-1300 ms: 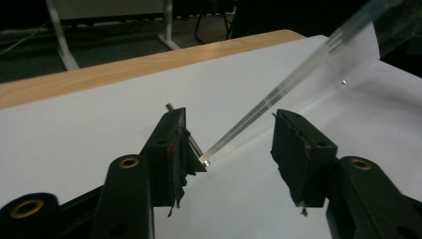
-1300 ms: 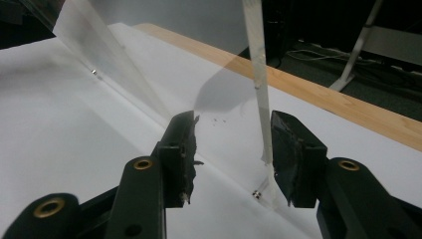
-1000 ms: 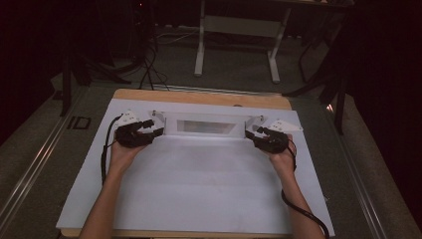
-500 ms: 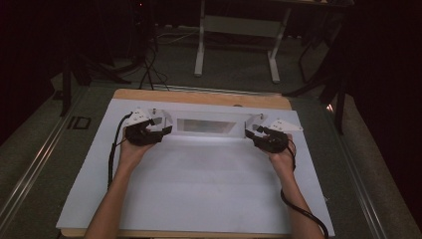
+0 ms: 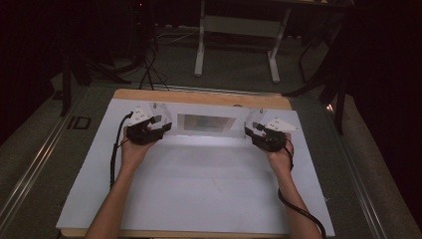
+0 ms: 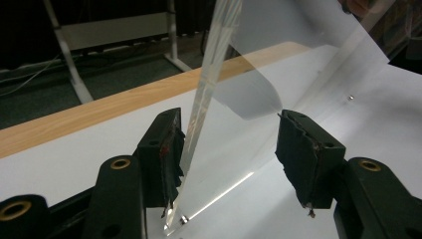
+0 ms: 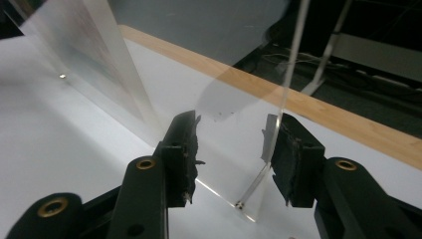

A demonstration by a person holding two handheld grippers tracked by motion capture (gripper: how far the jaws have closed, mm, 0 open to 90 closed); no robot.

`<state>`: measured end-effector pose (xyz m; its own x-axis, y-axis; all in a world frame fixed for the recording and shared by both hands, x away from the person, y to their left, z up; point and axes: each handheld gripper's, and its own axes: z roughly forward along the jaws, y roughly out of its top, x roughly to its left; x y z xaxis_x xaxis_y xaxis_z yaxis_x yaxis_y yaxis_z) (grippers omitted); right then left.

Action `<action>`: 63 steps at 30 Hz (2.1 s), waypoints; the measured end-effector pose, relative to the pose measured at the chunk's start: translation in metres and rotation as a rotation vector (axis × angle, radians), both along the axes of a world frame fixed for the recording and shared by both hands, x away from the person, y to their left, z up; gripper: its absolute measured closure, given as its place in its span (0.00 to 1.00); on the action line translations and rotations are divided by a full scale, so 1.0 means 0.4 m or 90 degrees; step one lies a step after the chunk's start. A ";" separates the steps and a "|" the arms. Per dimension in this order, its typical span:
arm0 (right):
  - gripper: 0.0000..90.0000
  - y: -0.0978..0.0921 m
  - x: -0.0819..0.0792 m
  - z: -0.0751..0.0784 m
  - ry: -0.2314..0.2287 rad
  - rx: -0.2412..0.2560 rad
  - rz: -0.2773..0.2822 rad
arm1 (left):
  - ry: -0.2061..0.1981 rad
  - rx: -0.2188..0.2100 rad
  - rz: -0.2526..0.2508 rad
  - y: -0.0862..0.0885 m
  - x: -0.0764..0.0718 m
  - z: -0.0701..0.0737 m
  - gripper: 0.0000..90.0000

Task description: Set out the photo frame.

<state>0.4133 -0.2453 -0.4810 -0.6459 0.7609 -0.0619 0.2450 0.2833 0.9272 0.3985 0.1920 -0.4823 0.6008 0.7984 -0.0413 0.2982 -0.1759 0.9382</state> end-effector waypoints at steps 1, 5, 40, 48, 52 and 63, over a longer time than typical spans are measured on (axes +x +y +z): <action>0.62 0.003 0.000 0.000 -0.003 -0.004 -0.005 | -0.001 -0.002 0.004 -0.001 0.001 0.000 0.49; 0.62 0.009 0.007 0.002 -0.006 -0.010 -0.016 | -0.001 -0.014 0.024 -0.008 0.009 -0.002 0.48; 0.61 0.023 0.106 0.024 0.043 -0.009 -0.042 | 0.040 -0.054 0.072 -0.014 0.103 0.016 0.49; 0.61 0.025 0.078 0.031 0.044 -0.004 -0.034 | 0.040 -0.071 0.082 -0.006 0.075 0.027 0.51; 0.61 0.024 0.056 0.040 0.040 0.010 -0.029 | 0.041 -0.075 0.089 -0.005 0.053 0.030 0.52; 0.60 0.012 0.004 0.047 0.046 0.022 -0.030 | 0.047 -0.077 0.094 -0.021 -0.014 0.034 0.52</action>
